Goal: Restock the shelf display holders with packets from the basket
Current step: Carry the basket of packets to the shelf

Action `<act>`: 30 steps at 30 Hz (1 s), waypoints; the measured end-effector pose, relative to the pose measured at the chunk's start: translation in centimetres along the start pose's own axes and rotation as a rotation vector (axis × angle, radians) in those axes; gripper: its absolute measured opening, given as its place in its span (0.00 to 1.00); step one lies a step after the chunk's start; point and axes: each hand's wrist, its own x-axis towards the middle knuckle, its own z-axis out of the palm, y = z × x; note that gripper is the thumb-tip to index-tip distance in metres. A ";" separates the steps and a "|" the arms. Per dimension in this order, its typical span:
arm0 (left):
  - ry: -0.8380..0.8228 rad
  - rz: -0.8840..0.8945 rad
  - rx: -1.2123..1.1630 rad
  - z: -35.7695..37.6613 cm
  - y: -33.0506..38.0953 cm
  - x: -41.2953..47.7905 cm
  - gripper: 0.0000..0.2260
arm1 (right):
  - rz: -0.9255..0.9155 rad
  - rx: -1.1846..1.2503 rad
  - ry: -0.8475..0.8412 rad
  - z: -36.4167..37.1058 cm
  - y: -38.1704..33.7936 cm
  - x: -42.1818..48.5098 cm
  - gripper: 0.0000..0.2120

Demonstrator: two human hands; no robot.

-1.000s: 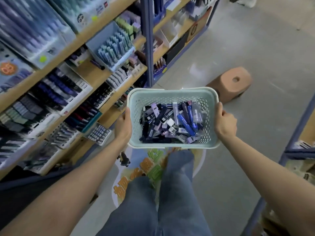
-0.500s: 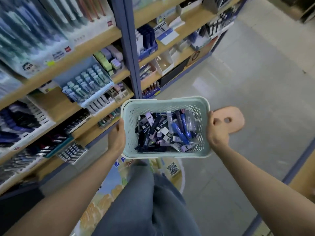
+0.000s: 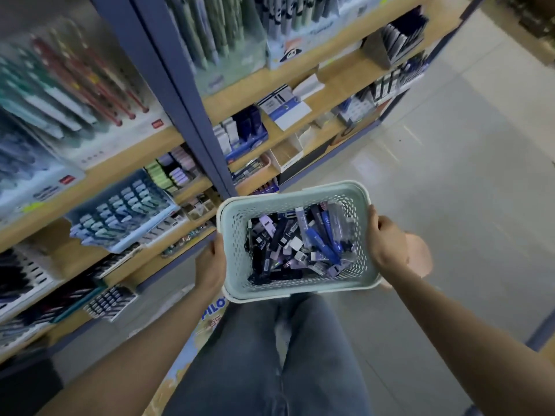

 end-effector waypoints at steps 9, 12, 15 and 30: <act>0.157 -0.072 -0.024 5.6 4.0 -0.3 0.22 | -0.200 -0.121 -0.116 -2.5 -2.0 9.4 0.29; 0.247 -0.072 -0.027 7.5 4.3 -0.7 0.23 | -0.254 -0.136 -0.186 -3.4 -2.7 11.8 0.28; 0.301 -0.113 -0.061 9.0 3.8 -0.7 0.24 | -0.281 -0.175 -0.219 -3.5 -3.3 13.9 0.28; 0.521 -0.160 -0.172 11.2 1.5 -3.1 0.23 | -0.480 -0.182 -0.266 -0.4 -2.2 15.2 0.27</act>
